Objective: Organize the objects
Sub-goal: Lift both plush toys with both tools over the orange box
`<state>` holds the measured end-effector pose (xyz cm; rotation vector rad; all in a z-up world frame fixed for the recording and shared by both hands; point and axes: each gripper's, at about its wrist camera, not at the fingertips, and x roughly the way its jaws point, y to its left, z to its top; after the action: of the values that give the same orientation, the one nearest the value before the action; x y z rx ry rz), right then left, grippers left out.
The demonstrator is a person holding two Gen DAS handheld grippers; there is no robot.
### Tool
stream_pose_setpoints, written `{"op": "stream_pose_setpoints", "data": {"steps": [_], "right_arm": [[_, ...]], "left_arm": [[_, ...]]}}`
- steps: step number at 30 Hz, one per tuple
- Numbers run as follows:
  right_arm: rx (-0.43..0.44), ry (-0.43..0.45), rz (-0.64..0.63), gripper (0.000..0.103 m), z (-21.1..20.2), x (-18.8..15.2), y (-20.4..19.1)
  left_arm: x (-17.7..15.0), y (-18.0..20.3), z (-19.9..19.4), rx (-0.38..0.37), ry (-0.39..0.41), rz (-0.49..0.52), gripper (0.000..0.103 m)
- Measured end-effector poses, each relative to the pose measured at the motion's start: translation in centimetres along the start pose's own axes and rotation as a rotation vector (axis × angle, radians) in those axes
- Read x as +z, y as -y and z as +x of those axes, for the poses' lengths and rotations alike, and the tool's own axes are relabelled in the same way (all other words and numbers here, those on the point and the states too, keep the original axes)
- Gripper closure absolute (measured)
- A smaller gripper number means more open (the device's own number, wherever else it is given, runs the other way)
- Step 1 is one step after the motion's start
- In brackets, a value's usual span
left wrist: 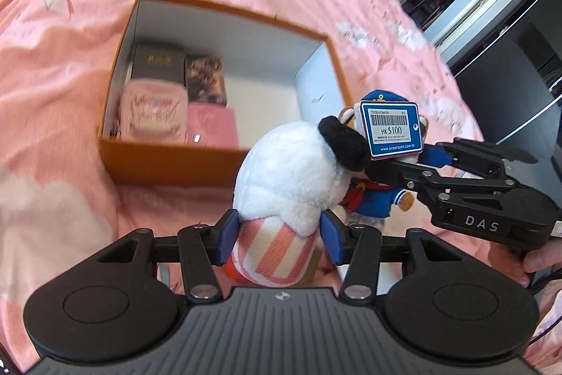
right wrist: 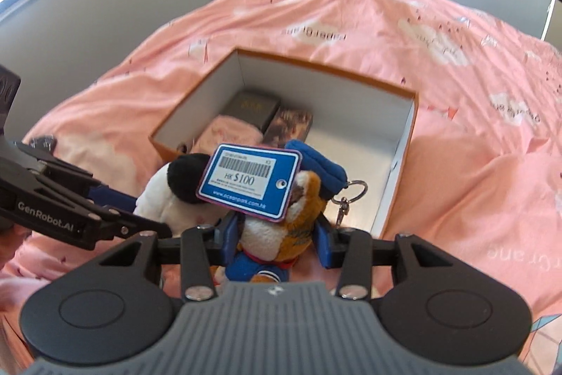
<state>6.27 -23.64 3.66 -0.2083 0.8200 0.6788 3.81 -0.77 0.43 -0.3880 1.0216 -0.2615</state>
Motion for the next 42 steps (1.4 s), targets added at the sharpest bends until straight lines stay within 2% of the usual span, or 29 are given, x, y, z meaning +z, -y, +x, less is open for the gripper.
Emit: {"op": "stream_pose_setpoints", "data": {"steps": [10, 14, 18, 20, 23, 30, 42], "right_arm": [[-0.016, 0.136, 0.028, 0.058, -1.9, 3.4, 1.2], [0.007, 0.135, 0.093, 0.058, -1.0, 4.9, 3.0], [0.044, 0.087, 0.192, 0.058, 1.5, 5.6, 5.1], [0.020, 0.067, 0.209, 0.058, 2.8, 5.7, 5.9], [-0.019, 0.026, 0.207, 0.058, 5.1, 5.9, 6.9], [-0.035, -0.105, 0.202, 0.058, 9.9, 5.4, 8.0], [-0.021, -0.317, 0.153, 0.058, 16.2, 5.6, 8.4]], "left_arm": [[4.2, 0.9, -0.7, -0.045, 0.102, 0.007, 0.046], [6.7, -0.2, 0.0, -0.082, 0.111, -0.040, 0.046], [8.5, -0.9, 2.4, -0.086, 0.075, -0.078, 0.046], [9.0, -1.3, 4.0, -0.086, 0.046, -0.095, 0.046], [9.3, -1.9, 6.6, -0.084, -0.003, -0.133, 0.046], [8.8, -3.9, 11.3, -0.087, -0.112, -0.238, 0.046], [8.0, -5.1, 14.8, -0.024, -0.200, -0.313, 0.046]]}}
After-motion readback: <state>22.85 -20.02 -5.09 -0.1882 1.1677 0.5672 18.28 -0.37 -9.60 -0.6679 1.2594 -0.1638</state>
